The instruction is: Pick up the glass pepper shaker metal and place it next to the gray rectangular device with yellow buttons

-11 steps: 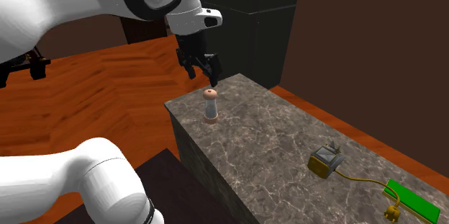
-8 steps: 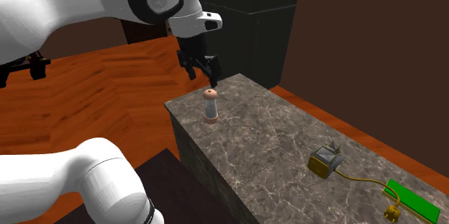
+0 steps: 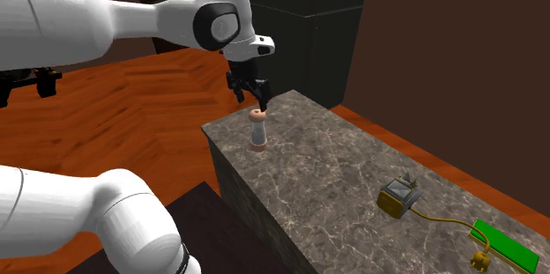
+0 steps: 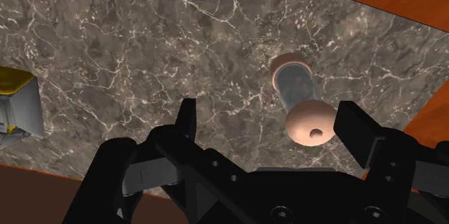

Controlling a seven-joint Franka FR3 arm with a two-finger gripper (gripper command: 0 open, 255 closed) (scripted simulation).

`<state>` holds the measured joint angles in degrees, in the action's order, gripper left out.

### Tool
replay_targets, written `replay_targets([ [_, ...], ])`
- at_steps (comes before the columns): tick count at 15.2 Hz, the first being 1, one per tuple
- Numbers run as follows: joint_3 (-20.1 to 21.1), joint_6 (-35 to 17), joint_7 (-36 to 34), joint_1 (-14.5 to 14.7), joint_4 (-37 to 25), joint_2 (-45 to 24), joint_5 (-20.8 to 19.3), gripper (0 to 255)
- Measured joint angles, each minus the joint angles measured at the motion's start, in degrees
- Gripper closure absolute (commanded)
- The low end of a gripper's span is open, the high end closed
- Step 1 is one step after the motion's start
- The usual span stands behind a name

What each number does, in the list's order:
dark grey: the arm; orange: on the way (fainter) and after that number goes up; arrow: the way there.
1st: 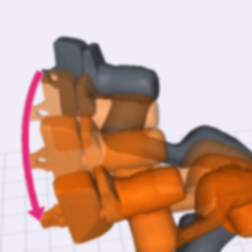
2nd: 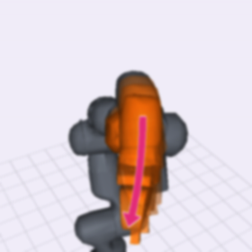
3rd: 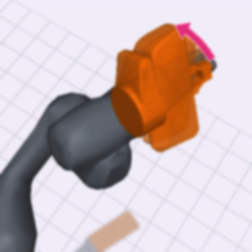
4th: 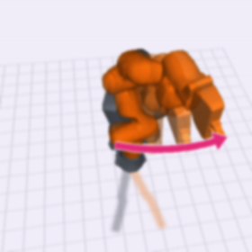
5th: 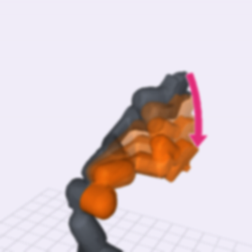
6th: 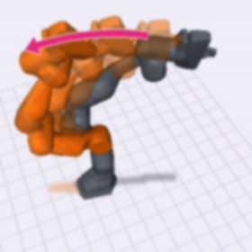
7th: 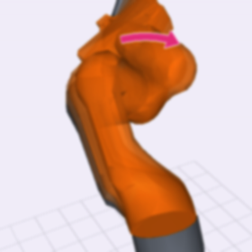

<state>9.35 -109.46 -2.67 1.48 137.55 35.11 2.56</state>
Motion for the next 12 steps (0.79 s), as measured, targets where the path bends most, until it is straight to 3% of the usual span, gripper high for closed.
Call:
replay_targets([
  [12, 6.95, -15.29, -7.68, 1.45, -5.43, -22.36, 0.96, 0],
])
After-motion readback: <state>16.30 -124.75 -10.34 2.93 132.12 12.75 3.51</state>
